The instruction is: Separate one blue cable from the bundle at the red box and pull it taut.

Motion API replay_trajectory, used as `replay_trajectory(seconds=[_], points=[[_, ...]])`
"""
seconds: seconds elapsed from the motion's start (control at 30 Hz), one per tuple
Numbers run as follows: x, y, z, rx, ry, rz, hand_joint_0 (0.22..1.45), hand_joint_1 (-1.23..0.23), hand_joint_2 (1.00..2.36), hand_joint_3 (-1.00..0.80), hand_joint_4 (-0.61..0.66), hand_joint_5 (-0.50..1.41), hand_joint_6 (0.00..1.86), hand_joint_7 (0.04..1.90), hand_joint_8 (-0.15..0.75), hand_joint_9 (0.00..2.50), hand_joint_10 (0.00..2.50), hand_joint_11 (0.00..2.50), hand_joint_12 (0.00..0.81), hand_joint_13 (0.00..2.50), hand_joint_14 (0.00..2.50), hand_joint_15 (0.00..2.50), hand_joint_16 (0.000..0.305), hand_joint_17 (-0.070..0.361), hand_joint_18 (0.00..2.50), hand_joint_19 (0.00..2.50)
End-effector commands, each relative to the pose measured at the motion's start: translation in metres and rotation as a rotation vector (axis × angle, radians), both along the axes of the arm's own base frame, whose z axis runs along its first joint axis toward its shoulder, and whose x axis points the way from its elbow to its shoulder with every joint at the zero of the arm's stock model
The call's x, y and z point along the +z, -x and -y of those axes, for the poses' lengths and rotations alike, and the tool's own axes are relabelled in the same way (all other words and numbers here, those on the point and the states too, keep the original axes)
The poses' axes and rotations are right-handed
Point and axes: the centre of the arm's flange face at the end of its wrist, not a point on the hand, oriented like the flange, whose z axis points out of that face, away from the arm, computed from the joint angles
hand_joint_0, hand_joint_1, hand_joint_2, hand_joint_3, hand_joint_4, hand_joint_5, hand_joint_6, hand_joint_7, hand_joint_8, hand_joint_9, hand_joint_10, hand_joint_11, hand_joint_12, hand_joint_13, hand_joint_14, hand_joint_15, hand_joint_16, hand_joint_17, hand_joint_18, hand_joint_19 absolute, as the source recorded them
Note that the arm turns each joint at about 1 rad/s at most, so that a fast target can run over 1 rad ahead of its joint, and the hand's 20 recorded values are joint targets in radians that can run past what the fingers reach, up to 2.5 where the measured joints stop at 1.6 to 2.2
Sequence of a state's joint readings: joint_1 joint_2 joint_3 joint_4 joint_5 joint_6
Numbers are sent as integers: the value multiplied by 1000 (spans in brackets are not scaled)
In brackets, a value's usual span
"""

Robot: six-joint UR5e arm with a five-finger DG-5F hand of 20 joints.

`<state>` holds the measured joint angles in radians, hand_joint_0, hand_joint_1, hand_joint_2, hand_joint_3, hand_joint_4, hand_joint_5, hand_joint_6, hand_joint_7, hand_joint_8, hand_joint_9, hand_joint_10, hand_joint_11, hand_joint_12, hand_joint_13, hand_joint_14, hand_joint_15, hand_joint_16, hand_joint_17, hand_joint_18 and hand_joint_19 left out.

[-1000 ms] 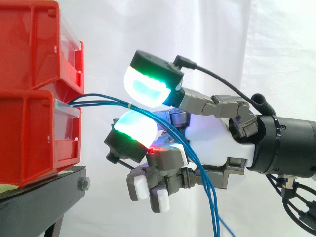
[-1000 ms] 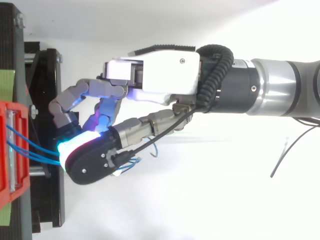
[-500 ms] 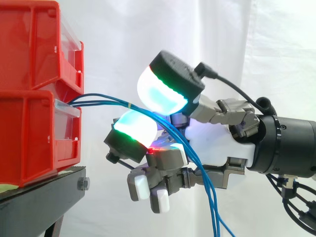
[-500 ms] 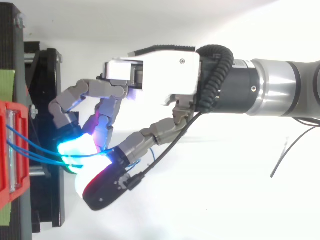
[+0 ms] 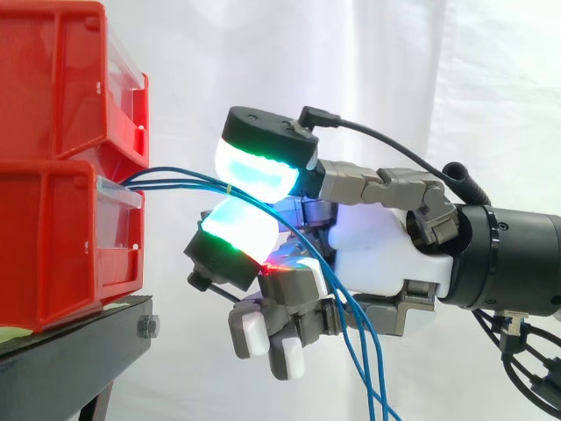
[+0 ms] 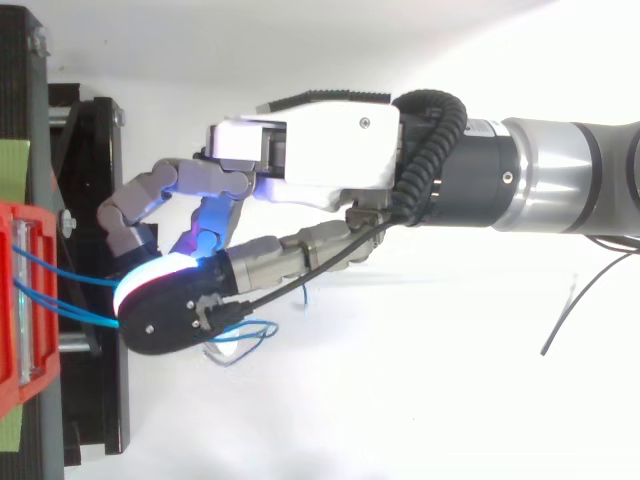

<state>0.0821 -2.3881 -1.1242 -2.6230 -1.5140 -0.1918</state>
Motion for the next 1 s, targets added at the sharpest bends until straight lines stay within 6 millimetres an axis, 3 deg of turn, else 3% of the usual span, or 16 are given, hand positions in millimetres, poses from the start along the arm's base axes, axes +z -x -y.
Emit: replay_trajectory(seconds=[0.0,0.1,0.17,0.27,0.4,0.53,0.67,0.77,0.87,0.97], points=[[0,0,-1,1,0,-1,585,-389,1000,-93,149,-131,871,1399,408,1218,19,868,468,1016,17,652,67,152,1026,781],[0,0,-1,1,0,1,589,-409,1003,-129,199,-134,863,1400,413,1213,17,883,465,1016,19,645,66,149,1035,775],[2,0,-1,1,0,2,567,-424,1013,-303,202,-145,856,1404,356,1159,20,913,407,960,21,683,52,118,919,838],[0,0,-1,1,0,1,528,-402,1000,-493,197,-143,857,1345,368,1183,22,912,417,982,21,672,55,123,946,820],[0,0,-1,1,0,1,490,-433,1000,-500,212,-139,852,1331,381,1208,20,927,431,1007,21,666,58,131,995,787],[1,-1,-1,1,1,3,472,-626,1000,-500,219,-134,846,1351,379,1222,20,963,429,1022,20,667,58,130,1033,748],[2,-1,-1,1,0,4,607,-751,1000,-500,188,-135,847,1381,336,1192,22,975,386,986,23,672,49,110,965,756],[2,-1,-1,1,0,1,630,-817,1017,-298,161,-135,856,1453,341,1194,23,989,387,984,23,668,49,109,965,741],[2,-1,-1,1,0,-2,678,-879,1022,-242,80,-153,888,1426,336,1149,23,1011,381,968,22,653,49,109,968,693],[2,-1,-1,1,0,-2,753,-925,1017,-310,-1,-162,903,1443,328,1140,23,1051,375,955,22,634,47,107,959,648]])
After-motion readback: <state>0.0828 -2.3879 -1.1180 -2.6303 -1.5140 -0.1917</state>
